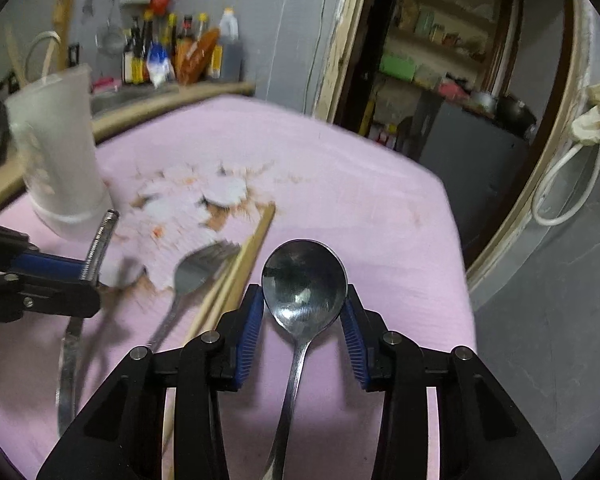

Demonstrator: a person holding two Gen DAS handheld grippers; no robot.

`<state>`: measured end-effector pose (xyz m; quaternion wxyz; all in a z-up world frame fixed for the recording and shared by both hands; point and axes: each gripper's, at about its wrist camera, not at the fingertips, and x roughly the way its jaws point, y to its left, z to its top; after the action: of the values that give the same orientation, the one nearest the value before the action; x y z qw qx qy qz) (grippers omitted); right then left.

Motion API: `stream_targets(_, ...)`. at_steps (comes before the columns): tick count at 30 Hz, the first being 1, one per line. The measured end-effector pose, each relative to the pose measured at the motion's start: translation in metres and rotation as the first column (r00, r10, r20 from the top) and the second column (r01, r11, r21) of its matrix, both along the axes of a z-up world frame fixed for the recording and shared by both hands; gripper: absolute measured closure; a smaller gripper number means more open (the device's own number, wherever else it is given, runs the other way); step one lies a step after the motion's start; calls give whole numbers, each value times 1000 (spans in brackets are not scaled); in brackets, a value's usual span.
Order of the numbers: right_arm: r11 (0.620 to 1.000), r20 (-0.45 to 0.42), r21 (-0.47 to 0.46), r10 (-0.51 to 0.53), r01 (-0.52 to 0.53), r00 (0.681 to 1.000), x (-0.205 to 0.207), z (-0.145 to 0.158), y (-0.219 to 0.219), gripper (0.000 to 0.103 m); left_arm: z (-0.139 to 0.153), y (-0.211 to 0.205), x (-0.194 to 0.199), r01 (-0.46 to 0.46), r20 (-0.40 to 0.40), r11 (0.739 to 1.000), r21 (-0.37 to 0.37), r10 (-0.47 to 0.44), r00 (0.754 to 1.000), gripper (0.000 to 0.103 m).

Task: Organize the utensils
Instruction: 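Close the right gripper on the spoon while the left gripper closes on the tongs, then lift the spoon with the right gripper while the left gripper carries the tongs over the caddy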

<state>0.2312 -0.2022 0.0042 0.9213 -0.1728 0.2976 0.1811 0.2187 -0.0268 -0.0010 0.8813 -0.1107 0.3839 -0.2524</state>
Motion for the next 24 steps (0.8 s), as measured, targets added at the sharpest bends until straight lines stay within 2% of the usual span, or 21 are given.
stream_targets(4, 1000, 133, 13, 12, -14, 991, -28, 14, 0, 66, 13, -8, -19, -29, 127, 998, 47, 22, 992, 86)
stream_targets(8, 1000, 252, 0, 23, -23, 967, -50, 21, 7, 67, 23, -14, -38, -79, 249, 994, 78, 57, 967, 88)
stream_targets(13, 1000, 362, -8, 31, -31, 932, -71, 29, 11, 68, 25, -20, -51, -125, 334, 987, 97, 86, 939, 89)
stream_targets(14, 999, 376, -9, 32, -31, 926, -75, 30, 12, 78, 25, -20, -54, -131, 348, 987, 98, 90, 933, 90)
stream_targets(15, 1000, 388, -10, 28, -26, 921, -77, 32, 13, 98, 25, -22, -55, -136, 357, 986, 99, 92, 929, 90)
stream_targets(18, 1000, 383, 2, 28, -31, 924, -76, 34, 13, 100, 24, -23, -58, -148, 379, 984, 103, 98, 920, 90)
stream_targets(24, 999, 352, 10, 35, -41, 936, -75, 30, 13, 100, 21, -12, -64, -154, 371, 983, 97, 108, 922, 90)
